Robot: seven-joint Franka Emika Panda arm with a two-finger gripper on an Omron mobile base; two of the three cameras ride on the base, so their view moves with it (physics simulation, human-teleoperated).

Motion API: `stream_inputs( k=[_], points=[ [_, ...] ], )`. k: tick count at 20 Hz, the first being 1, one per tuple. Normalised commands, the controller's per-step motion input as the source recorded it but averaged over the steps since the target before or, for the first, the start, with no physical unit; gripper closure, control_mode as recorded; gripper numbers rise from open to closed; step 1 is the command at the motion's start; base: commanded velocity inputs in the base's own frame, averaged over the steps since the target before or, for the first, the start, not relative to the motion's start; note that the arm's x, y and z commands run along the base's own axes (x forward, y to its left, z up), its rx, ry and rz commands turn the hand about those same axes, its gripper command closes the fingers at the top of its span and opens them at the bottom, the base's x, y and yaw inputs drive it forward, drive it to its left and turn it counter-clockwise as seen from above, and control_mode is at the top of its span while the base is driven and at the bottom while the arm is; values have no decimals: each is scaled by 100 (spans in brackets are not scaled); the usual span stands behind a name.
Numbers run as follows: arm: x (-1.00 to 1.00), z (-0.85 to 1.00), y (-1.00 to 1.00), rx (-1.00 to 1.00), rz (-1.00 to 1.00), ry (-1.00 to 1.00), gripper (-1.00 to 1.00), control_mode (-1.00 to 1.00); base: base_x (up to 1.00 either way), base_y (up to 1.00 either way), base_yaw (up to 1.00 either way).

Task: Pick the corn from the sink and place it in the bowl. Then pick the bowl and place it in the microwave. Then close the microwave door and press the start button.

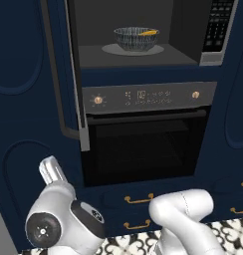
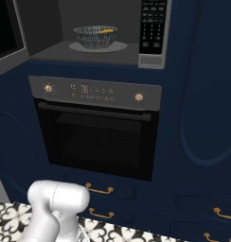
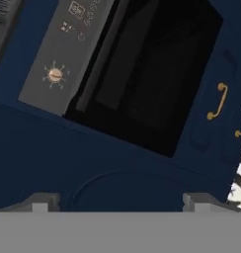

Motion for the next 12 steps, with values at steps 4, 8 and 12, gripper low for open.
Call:
stream_inputs(
  k=[4,8,12],
  points=[
    [21,70,43,0,-25,-8,-100,-100,0,0,0],
    [29,66,-7,5,-27,-2,-100,-100,0,0,0],
    [12,43,-58,11,-26,-5,-100,-100,0,0,0]
  ],
)
